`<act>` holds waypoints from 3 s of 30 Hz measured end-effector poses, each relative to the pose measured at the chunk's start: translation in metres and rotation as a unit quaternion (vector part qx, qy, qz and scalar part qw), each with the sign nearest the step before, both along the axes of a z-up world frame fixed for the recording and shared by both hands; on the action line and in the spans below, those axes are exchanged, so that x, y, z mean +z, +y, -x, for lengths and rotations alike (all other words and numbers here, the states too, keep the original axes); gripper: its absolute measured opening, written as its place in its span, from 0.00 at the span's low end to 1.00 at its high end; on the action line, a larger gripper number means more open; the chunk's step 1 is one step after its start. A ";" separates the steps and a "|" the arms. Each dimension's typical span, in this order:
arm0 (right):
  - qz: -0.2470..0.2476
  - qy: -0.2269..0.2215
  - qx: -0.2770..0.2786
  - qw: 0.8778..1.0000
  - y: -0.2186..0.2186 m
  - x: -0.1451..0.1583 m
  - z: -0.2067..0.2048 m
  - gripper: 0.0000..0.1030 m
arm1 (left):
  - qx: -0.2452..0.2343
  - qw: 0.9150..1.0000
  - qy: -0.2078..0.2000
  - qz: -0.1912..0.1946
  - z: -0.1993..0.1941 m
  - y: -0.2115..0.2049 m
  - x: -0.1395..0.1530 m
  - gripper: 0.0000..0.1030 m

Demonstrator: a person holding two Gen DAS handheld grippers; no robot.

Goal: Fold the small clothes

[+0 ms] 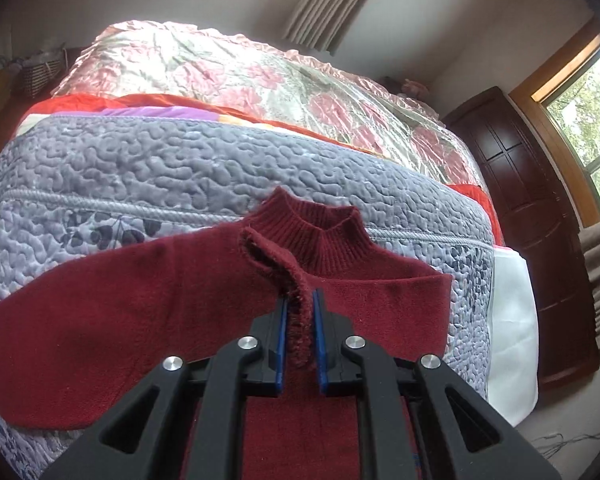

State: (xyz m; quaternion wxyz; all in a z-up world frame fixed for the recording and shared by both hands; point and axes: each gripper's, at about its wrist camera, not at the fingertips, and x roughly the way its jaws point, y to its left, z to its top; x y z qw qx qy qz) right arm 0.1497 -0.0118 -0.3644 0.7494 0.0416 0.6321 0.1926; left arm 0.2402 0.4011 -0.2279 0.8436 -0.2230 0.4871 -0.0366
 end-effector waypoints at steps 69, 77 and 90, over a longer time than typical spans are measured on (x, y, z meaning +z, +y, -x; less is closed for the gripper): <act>0.056 -0.088 0.082 0.991 0.137 0.013 -0.076 0.61 | 0.611 0.757 0.034 0.227 0.349 0.408 -0.211 0.90; 0.047 -0.065 0.114 0.990 0.166 0.011 -0.051 0.61 | 0.613 0.756 0.092 0.211 0.336 0.423 -0.230 0.51; 0.040 -0.057 0.111 0.991 0.159 0.010 -0.040 0.62 | 0.609 0.777 0.061 0.146 0.344 0.417 -0.200 0.09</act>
